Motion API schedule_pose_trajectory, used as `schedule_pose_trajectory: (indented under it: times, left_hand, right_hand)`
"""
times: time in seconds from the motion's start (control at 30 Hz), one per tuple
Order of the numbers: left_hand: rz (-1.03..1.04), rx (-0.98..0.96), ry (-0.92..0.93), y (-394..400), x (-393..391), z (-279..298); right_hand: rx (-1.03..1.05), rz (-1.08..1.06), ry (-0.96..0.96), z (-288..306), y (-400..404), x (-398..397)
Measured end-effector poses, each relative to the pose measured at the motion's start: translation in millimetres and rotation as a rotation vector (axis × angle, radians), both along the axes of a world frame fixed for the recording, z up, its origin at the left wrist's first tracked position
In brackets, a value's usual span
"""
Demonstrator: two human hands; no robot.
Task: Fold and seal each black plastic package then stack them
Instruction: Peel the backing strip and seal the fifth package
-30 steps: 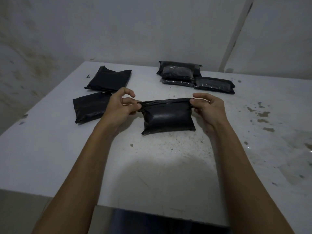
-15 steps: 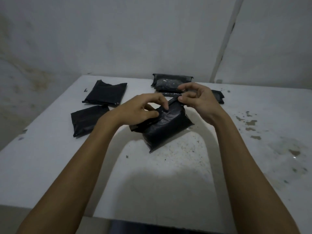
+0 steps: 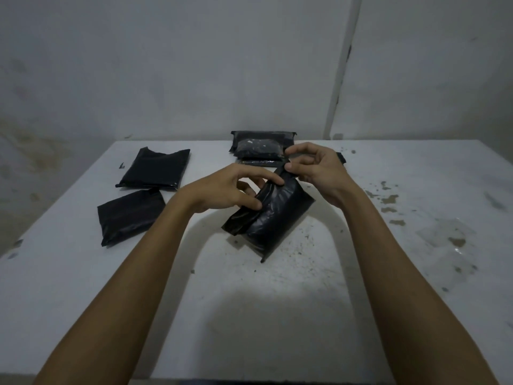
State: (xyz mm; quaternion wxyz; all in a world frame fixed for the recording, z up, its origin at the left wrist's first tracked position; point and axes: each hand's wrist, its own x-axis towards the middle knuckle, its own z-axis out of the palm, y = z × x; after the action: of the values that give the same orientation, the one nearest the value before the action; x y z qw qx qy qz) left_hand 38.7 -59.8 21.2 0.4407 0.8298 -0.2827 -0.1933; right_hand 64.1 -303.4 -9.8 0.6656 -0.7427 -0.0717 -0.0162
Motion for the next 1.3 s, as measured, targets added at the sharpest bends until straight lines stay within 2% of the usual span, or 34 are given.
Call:
schedule_pose_trajectory:
  times: [0.2,0.53,0.73,0.9,1.03,1.17,1.3]
  left_hand:
    - [0.007,0.003,0.115,-24.6,8.3,-2.8]
    - [0.107,-0.127,0.294,-76.3,15.3,-23.7]
    - [0.189,-0.274,0.400,-112.9,21.5,-40.4]
    - [0.201,-0.358,0.485,-149.4,17.6,-49.1]
    - [0.166,-0.362,0.524,-173.8,9.1,-54.2]
    - [0.151,-0.370,0.562,-184.9,4.0,-58.7]
    - [0.165,-0.374,0.581,-185.9,2.6,-60.5]
  right_hand:
    - [-0.012,-0.042,0.015,-2.1,-16.9,-3.8]
    - [-0.009,-0.188,0.097,-4.9,-84.6,-37.0]
    - [-0.253,-0.428,0.147,-18.3,-147.0,-72.5]
    - [-0.701,-0.612,0.250,-31.3,-189.3,-103.1]
    - [-0.761,-0.704,0.378,-37.4,-206.5,-126.9]
    - [-0.793,-0.590,0.588,-31.6,-210.1,-143.3]
    - [-0.825,-0.580,0.644,-31.9,-210.2,-148.6]
